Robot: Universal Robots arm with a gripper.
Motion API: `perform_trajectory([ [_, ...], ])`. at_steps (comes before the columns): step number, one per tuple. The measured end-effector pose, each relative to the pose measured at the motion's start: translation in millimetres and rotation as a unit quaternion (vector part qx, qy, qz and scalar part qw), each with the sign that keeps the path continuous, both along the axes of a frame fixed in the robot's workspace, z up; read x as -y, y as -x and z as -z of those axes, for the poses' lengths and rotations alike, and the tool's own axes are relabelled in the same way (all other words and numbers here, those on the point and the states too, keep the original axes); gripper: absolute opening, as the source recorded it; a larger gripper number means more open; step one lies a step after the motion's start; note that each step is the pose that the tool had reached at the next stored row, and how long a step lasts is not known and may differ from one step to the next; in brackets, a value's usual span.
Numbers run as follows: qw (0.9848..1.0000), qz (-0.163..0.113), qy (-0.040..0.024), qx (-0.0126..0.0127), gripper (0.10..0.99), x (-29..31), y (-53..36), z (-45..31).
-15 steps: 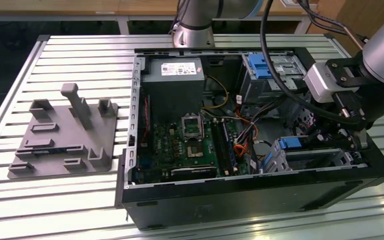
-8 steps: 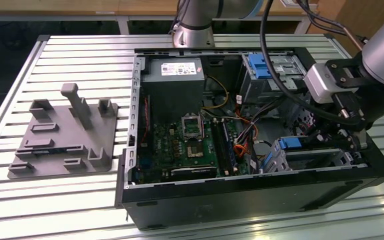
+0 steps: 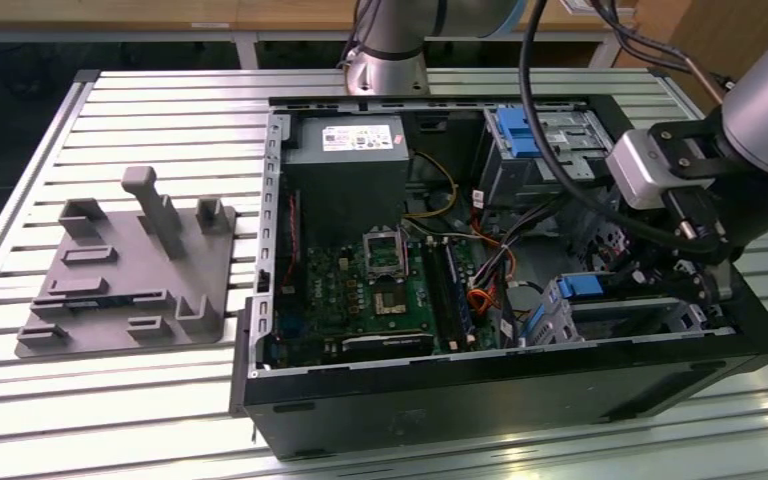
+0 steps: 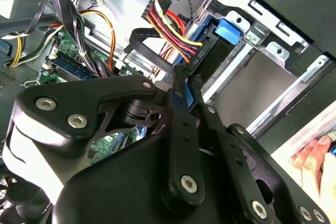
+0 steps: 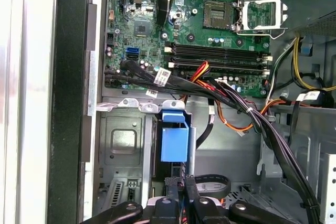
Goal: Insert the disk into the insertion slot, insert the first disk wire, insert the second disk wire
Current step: 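Insert the second disk wire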
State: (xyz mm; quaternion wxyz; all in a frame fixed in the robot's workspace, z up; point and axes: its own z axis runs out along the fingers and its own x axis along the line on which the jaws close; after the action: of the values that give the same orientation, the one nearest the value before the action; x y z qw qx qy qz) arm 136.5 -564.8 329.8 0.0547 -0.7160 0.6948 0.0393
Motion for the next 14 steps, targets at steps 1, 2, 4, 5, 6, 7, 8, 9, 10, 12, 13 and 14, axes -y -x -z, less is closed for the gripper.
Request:
perform_trajectory([
  [1, 1.0, 0.0, 0.0, 0.0, 0.196, 0.1, -0.1, 0.4],
  [2, 1.0, 0.0, -0.0001, 0.0, 0.196, 0.3, -0.2, 0.8],
  [4, 1.0, 0.0, 0.0, 0.0, 0.196, 0.5, -0.5, 1.3],
  [5, 1.0, 0.0, 0.0, 0.0, 0.196, 0.5, -0.6, 1.4],
  [6, 1.0, 0.0, 0.0, 0.0, 0.196, 0.5, -0.6, 1.5],
  [7, 1.0, 0.0, 0.0, 0.0, 0.208, 0.5, -0.6, 1.5],
  [8, 1.0, 0.0, 0.0, 0.0, 0.267, 0.5, -0.6, 1.5],
  [9, 1.0, 0.0, -0.0001, 0.0, 0.267, 0.6, -0.7, 1.2],
  [10, 1.0, 0.0, -0.0001, 0.0, 0.325, 0.5, -0.7, 0.3],
  [12, 1.0, 0.0, 0.0, 0.0, 0.388, 0.5, -0.7, -4.1],
  [13, 1.0, 0.0, 0.0, 0.0, 0.388, 0.5, -0.7, -7.4],
  [14, 1.0, 0.0, -0.0001, 0.0001, 0.388, 0.4, -0.7, -11.7],
])
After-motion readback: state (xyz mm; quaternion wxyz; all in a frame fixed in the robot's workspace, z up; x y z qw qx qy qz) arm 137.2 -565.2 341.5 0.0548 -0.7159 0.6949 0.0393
